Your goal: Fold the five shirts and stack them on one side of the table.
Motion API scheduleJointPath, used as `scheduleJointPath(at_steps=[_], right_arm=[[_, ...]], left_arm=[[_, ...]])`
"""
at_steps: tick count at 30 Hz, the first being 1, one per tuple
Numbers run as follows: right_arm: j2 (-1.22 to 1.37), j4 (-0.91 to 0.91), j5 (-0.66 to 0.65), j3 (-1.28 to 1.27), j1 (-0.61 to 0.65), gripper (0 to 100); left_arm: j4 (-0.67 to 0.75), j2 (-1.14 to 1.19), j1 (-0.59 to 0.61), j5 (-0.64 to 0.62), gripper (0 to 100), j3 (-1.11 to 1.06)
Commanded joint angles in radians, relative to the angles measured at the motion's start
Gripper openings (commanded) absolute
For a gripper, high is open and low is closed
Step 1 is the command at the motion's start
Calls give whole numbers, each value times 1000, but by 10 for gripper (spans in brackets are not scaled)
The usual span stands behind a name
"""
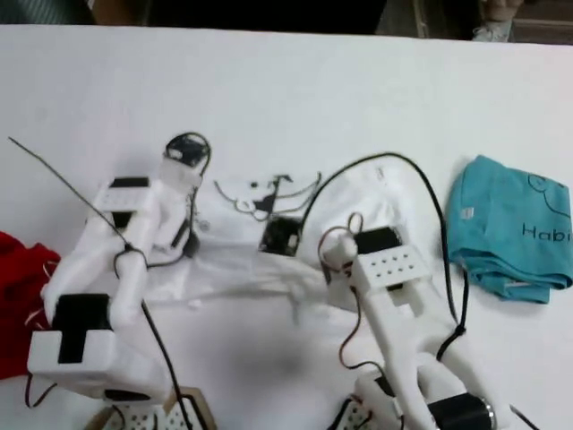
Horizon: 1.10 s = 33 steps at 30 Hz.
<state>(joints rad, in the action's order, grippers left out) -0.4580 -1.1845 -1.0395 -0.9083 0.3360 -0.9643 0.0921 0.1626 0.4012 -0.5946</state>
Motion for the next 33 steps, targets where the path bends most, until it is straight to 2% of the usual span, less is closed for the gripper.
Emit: scheduleJointPath(at_steps=[1, 13, 19, 23, 25, 31, 33], right_arm=[[-27, 16, 15, -9, 12, 223], [-25, 28, 15, -107, 12, 223], [-25, 151, 21, -176, 4, 222], [-27, 211, 104, -173, 4, 221], [-27, 220, 120, -173, 4, 196], [-27, 219, 120, -173, 4, 35], [-27, 219, 120, -173, 7, 19]], left_arm=[[11, 8, 0, -2, 212, 12], [12, 8, -2, -5, 212, 12], [12, 8, -2, -5, 212, 12], [12, 8, -2, -5, 212, 12], [11, 8, -2, -5, 212, 12], [11, 8, -2, -5, 213, 12], [11, 8, -2, -3, 213, 12]])
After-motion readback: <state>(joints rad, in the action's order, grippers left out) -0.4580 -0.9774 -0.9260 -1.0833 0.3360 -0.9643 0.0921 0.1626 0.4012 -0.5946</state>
